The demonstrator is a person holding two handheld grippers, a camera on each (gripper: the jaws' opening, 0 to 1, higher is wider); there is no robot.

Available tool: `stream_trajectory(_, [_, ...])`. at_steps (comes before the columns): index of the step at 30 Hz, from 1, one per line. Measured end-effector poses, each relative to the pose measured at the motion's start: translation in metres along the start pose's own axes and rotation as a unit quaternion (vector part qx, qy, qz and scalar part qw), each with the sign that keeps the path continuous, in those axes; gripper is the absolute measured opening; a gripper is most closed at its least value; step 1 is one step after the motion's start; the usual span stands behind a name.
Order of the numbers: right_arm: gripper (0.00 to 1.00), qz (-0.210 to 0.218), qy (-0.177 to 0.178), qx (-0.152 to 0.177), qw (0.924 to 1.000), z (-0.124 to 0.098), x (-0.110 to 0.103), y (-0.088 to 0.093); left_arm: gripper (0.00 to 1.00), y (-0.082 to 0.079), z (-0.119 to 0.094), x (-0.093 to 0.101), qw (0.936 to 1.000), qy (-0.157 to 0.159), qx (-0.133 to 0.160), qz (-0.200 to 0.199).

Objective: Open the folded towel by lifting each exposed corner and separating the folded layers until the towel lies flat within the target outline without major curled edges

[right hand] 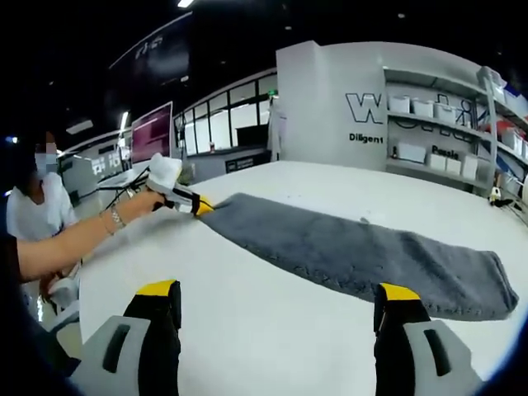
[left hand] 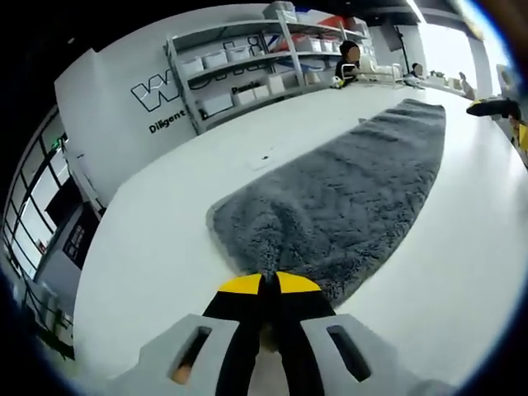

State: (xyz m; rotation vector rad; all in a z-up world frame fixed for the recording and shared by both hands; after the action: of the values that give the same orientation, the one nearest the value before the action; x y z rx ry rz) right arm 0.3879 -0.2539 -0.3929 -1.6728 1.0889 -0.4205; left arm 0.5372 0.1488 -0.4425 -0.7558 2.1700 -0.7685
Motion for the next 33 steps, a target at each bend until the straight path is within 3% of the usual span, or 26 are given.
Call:
stream_trajectory(13, [1.00,0.001,0.000,-0.004,1.0000,0.002,-0.001,0.002,0.04,0.034,-0.020,-0.033,0.9990,-0.034,-0.027,-0.014])
stream_trajectory(25, [1.00,0.006,0.003,-0.012,0.9999,0.006,0.003,0.003,0.07,0.033,-0.020,-0.032,0.9987,-0.046,-0.024,-0.007])
stream_trajectory(28, [1.00,0.006,0.003,-0.014,0.9999,0.006,0.002,0.003,0.10,0.035,-0.023,-0.034,0.9983,-0.048,-0.016,-0.028])
stream_trajectory(33, [1.00,0.006,0.004,-0.015,0.9999,0.005,0.003,0.004,0.28,0.039,-0.030,-0.039,0.9964,-0.060,-0.003,-0.060])
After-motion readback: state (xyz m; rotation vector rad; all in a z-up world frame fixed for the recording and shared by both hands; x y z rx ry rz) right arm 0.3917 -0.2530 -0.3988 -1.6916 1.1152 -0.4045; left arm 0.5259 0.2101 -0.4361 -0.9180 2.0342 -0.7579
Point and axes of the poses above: the point that each gripper's makers call its tool centre point, and the gripper's own axes: z roughly forward along the fingers, x roughly to its right, y roughly out of its underside, the point moved 9 cm from there along -z, roughly backward along the fingers, and after that the axes turned 11 degrees about z, right-handed, at the moved point
